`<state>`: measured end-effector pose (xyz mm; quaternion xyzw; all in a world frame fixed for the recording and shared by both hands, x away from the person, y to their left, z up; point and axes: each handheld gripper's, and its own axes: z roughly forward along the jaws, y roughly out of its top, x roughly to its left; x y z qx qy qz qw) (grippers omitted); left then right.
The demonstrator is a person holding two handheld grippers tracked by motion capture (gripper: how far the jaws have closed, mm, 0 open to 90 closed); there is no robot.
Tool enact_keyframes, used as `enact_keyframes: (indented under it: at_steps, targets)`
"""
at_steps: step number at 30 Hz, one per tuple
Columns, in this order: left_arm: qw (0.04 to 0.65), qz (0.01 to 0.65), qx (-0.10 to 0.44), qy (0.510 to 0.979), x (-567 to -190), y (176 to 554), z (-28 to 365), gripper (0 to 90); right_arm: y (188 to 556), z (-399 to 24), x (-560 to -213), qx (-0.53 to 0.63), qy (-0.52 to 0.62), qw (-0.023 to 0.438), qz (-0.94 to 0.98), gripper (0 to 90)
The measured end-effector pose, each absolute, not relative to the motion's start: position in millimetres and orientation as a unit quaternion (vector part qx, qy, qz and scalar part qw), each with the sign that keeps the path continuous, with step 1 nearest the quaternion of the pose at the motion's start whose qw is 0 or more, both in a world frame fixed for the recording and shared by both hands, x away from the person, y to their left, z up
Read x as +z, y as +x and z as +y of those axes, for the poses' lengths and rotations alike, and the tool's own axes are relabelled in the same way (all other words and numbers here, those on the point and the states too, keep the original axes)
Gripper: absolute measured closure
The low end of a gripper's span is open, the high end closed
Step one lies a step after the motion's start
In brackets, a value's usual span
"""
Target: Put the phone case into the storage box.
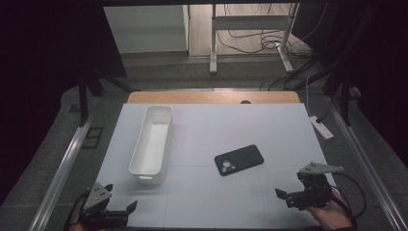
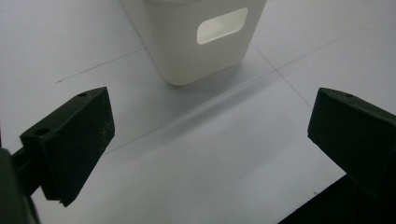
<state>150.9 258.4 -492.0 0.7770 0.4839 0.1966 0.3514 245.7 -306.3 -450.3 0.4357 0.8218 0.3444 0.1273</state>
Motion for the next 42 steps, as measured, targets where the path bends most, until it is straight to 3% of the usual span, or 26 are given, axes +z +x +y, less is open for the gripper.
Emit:
enact_keyframes:
  at_steps: [42]
  targets:
    - [0.345, 0.482, 0.199, 0.781, -492, 153, 257, 0.8, 281, -284, -448, 0.335, 0.401, 0.12, 0.845, 0.0]
